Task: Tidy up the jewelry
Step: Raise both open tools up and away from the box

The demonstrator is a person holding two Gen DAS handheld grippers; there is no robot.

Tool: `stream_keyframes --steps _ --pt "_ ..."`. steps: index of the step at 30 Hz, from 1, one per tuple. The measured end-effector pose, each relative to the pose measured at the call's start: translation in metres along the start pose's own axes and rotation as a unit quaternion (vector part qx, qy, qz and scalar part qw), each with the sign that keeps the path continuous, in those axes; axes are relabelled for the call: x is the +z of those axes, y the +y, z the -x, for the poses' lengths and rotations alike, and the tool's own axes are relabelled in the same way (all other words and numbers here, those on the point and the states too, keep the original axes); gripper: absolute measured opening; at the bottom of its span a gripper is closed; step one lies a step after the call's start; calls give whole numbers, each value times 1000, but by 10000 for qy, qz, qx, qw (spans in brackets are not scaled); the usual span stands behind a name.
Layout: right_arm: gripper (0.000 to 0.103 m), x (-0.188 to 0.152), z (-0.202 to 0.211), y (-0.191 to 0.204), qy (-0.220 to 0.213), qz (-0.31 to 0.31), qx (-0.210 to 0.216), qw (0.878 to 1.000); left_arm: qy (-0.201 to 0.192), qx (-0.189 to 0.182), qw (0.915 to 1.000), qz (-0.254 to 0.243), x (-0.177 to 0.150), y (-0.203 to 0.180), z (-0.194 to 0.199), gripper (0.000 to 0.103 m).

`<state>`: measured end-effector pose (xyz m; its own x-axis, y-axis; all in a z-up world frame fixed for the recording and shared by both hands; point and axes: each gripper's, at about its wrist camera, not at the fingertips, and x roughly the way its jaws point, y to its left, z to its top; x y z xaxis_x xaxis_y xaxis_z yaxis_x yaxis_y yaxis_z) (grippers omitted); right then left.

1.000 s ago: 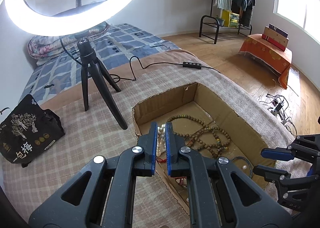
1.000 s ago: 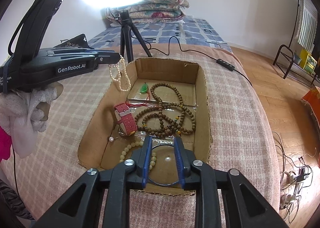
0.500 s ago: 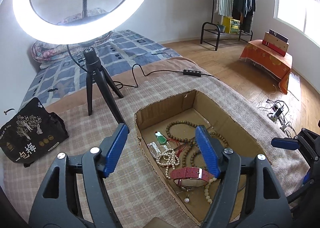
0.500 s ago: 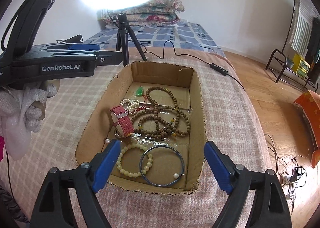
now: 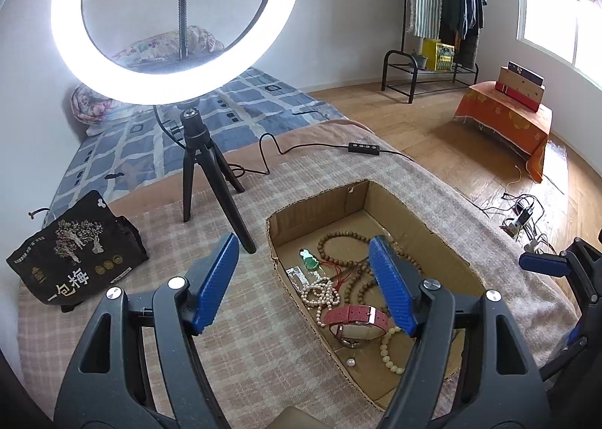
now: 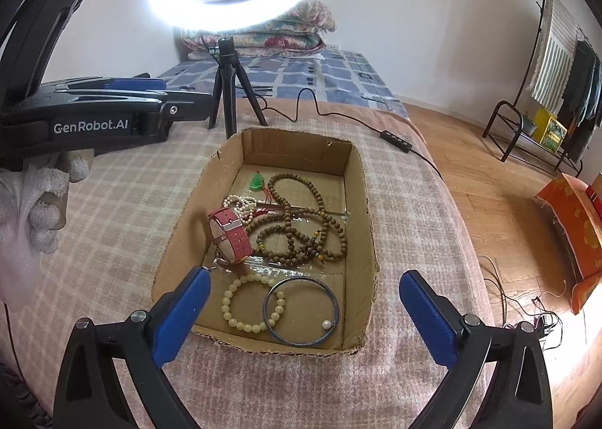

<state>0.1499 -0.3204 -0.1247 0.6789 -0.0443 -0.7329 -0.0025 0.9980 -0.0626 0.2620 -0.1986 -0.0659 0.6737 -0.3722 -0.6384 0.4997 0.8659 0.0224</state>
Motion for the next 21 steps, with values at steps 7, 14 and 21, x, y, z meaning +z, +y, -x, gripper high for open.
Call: stream_keyframes --steps 7,14,21 --pt "103 2 29 5 -197 -63 -82 9998 -241 87 9996 137 3 10 40 74" --pt "103 4 61 12 -397 -61 -249 9989 -473 195 9984 233 0 21 91 74" --pt "103 3 91 17 -640 -115 -448 9969 -714 382 9962 318 -18 34 145 90"
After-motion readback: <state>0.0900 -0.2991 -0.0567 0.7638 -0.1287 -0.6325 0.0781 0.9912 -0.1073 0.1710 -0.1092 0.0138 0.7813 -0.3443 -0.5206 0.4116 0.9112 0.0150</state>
